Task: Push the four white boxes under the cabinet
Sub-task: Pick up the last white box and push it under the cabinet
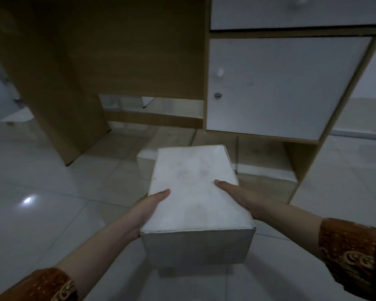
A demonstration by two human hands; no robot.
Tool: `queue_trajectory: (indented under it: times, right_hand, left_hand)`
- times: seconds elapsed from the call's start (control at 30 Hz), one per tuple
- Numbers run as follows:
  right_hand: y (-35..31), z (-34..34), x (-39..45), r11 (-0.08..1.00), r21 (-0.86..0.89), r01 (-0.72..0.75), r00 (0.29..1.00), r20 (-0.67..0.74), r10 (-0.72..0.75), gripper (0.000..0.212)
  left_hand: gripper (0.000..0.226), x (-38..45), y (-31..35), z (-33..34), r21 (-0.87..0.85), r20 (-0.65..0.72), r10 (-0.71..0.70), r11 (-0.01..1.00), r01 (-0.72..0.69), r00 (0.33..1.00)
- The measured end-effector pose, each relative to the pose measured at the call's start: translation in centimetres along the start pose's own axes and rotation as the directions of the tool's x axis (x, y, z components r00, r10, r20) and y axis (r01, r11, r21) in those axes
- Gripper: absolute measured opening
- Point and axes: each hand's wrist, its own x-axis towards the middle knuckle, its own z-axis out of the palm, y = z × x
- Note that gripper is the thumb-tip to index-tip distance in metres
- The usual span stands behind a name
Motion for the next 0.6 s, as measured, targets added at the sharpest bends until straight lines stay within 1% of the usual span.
queue_trajectory:
  times: [0.03,0.13,0.27,0.37,0.53,0.6]
  right_hand:
    - [-0.8,1.4,0.6,1.0,-0.006,0.014,1.0,0.0,-0.014,0.034]
    - [-2.7,5.0,1.7,0.999,0.003,0.042,0.999,-0.022,-0.042,0.044]
    - [-6.0,9.9,3.1,0.999,0.021,0.049,0.999,0.005,-0.049,0.042]
    - [-7.4,13.0,4.1,0.998,0.029,0.064,0.998,0.004,-0.064,0.044]
    - [-8.4,19.0,7.5,0.998,0.042,0.049,0.999,0.008,-0.05,0.049]
    - [-8.4,21.7,9.7,0.999,0.041,0.017,1.0,0.01,-0.018,0.052]
  left_hand:
    - [0.039,-0.3,0.8,-1.3,-0.014,-0.033,-0.011,1.0,0.01,0.999]
    - [0.038,-1.2,3.4,-4.4,-0.026,-0.058,-0.024,0.999,0.022,0.998]
    - [0.037,-1.4,7.2,-9.4,0.002,-0.061,-0.032,0.999,0.033,0.998]
    - [0.039,-0.9,9.0,-13.0,0.033,-0.076,-0.031,0.999,0.034,0.997]
    - [0.042,0.5,11.8,-19.7,0.109,-0.101,-0.029,0.993,0.04,0.994]
    - [0.039,1.7,12.5,-22.8,0.113,-0.126,-0.03,0.993,0.044,0.992]
